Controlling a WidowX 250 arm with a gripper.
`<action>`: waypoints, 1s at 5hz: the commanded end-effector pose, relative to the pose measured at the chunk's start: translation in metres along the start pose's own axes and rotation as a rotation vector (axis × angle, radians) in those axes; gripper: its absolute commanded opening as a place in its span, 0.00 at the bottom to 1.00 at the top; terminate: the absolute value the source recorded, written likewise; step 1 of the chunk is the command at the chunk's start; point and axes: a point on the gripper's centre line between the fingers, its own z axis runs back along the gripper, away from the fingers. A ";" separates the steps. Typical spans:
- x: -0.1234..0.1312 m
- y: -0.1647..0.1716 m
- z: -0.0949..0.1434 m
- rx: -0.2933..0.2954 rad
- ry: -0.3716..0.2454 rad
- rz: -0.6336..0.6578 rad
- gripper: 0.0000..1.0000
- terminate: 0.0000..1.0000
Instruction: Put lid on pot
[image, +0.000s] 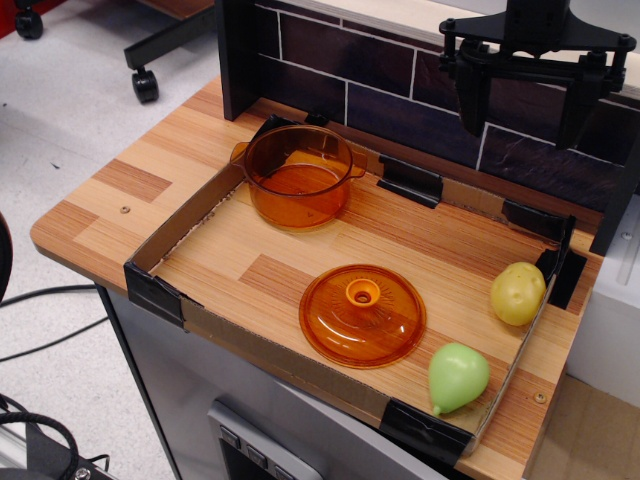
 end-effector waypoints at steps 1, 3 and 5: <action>0.000 0.000 0.000 0.000 0.000 0.000 1.00 0.00; -0.021 0.035 -0.001 -0.042 0.031 -0.172 1.00 0.00; -0.042 0.067 -0.003 -0.084 -0.015 -0.257 1.00 0.00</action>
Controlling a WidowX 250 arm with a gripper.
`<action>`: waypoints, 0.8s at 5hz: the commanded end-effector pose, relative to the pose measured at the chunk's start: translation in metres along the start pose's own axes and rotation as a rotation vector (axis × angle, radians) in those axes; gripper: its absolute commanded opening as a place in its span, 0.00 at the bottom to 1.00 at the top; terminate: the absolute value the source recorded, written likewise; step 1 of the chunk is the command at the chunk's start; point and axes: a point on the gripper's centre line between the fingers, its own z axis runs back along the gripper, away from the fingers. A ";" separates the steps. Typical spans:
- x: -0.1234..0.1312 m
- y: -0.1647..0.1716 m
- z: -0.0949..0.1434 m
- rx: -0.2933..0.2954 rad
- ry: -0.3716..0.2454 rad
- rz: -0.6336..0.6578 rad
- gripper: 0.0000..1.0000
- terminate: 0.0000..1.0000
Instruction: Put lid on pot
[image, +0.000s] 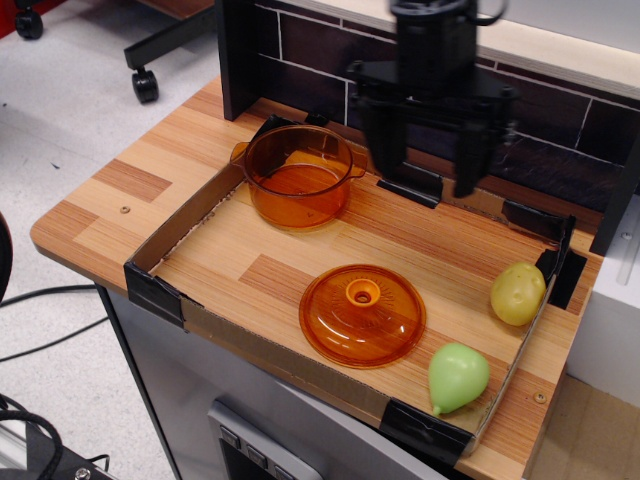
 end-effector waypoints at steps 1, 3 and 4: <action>-0.014 0.019 0.003 0.039 -0.094 -0.037 1.00 0.00; -0.036 0.020 -0.024 0.062 -0.076 -0.034 1.00 0.00; -0.040 0.020 -0.036 0.080 -0.074 -0.043 1.00 0.00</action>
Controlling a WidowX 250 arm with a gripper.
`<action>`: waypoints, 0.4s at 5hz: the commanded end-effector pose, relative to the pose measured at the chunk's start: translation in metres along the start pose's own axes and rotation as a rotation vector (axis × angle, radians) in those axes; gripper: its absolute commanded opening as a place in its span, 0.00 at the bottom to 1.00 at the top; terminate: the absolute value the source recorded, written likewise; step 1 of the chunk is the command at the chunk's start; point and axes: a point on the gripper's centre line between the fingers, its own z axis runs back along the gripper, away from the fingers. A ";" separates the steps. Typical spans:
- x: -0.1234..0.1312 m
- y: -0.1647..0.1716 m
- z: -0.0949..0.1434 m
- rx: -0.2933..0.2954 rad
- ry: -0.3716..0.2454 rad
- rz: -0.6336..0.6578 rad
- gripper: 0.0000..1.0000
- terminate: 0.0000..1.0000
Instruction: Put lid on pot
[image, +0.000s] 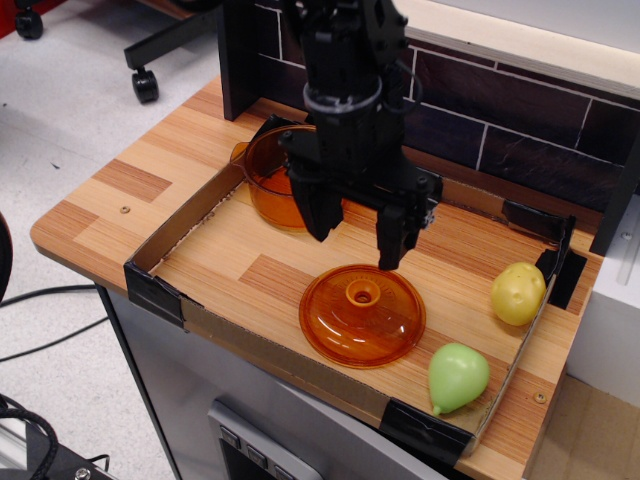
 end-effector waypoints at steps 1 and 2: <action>0.006 0.000 -0.011 0.026 -0.018 0.001 1.00 0.00; 0.008 0.002 -0.018 0.036 -0.003 0.003 1.00 0.00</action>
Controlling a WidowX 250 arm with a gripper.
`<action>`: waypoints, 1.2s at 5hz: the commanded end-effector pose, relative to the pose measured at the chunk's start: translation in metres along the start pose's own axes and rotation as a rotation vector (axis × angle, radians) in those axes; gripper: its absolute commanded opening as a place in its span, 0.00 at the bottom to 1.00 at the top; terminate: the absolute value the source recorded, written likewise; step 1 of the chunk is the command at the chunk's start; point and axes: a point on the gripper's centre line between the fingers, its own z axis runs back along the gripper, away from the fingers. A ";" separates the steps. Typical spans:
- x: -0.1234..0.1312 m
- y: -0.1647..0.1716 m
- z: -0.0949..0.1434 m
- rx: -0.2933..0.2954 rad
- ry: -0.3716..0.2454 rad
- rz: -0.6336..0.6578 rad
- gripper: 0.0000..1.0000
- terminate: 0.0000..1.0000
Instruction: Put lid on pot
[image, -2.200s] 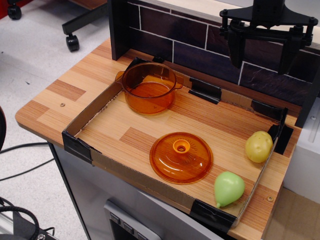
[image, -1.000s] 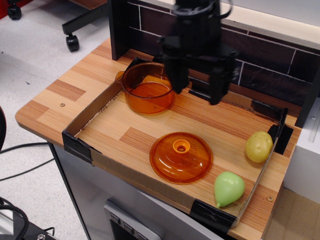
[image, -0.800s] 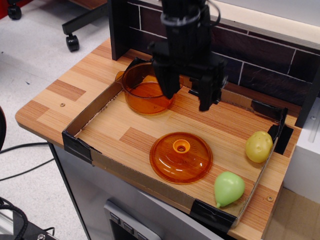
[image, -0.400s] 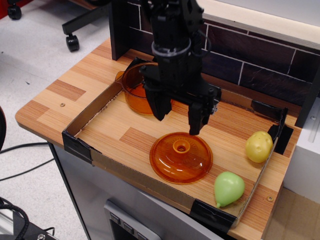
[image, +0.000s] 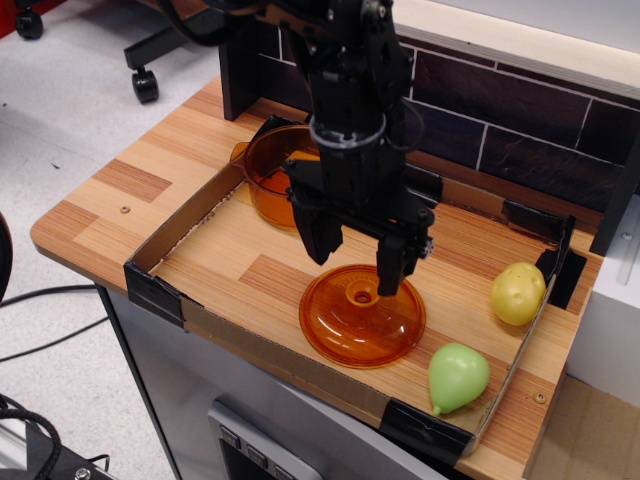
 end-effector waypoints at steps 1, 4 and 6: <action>0.014 0.004 -0.002 0.013 -0.019 0.003 1.00 0.00; 0.008 0.004 -0.014 0.036 -0.020 -0.021 1.00 0.00; 0.006 0.003 -0.013 0.022 -0.021 -0.017 0.00 0.00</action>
